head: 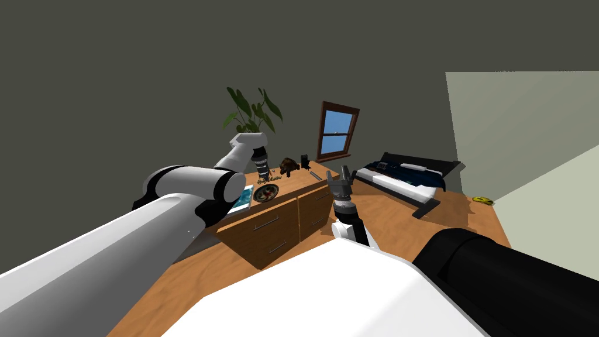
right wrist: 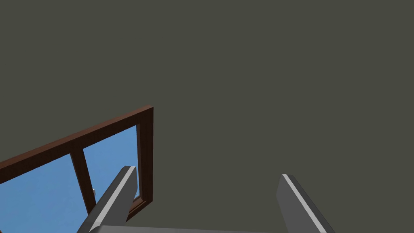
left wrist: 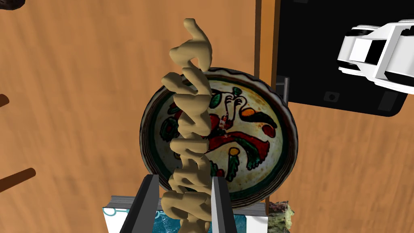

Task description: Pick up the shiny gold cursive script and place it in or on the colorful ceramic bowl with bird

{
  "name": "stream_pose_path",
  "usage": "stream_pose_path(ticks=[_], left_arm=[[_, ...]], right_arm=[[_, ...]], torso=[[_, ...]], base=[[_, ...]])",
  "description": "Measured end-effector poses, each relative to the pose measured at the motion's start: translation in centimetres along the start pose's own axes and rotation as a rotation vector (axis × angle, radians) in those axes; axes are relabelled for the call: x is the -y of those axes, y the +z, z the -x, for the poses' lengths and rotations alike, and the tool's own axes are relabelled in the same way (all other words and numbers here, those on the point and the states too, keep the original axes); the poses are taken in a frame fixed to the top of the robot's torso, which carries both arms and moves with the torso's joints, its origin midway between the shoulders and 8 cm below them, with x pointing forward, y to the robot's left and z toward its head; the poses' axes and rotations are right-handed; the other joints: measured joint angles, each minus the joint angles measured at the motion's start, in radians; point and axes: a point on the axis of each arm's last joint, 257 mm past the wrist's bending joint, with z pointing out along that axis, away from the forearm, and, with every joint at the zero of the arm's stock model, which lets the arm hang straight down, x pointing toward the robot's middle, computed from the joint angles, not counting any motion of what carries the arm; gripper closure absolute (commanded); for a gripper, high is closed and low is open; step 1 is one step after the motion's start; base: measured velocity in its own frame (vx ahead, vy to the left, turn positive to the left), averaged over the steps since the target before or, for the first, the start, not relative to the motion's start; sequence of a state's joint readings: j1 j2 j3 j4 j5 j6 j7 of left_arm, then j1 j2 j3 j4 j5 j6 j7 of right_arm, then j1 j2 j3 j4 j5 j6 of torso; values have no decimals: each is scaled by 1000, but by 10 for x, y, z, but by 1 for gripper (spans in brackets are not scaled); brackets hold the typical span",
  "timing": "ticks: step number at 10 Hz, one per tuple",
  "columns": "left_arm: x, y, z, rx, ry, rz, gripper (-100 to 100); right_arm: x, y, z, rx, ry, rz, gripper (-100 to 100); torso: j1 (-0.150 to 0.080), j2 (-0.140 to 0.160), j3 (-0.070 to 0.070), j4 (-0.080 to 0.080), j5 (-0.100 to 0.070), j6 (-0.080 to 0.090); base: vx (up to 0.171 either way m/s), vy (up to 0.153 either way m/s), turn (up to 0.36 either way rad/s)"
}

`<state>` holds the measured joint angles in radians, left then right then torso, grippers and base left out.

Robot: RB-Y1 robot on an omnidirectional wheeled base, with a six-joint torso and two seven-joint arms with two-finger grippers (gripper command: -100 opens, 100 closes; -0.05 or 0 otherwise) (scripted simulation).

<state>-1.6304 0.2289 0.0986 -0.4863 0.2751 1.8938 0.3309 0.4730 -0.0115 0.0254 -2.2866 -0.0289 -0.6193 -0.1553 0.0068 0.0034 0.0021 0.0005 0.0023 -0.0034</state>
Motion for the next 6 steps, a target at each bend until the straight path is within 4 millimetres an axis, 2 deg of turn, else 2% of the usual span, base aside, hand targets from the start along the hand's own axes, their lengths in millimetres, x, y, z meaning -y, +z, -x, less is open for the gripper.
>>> stream_pose_path(ticks=[1, 2, 6], left_arm=[[0, 0, 0, 1, -1, 4, 100], [0, 1, 1, 1, -1, 5, -100], [0, 1, 1, 1, -1, 5, -100]], right_arm=[[0, 0, 0, 0, 0, 0, 0], [0, 0, 0, 0, 0, 0, 0], [0, 0, 0, 0, 0, 0, 0]], torso=[[-3, 0, -1, -1, -1, 0], [-5, -1, -1, -1, -1, 0], [-6, -2, -1, -1, -1, 1]], base=[[0, 0, 0], [0, 0, 0], [0, 0, 0]])
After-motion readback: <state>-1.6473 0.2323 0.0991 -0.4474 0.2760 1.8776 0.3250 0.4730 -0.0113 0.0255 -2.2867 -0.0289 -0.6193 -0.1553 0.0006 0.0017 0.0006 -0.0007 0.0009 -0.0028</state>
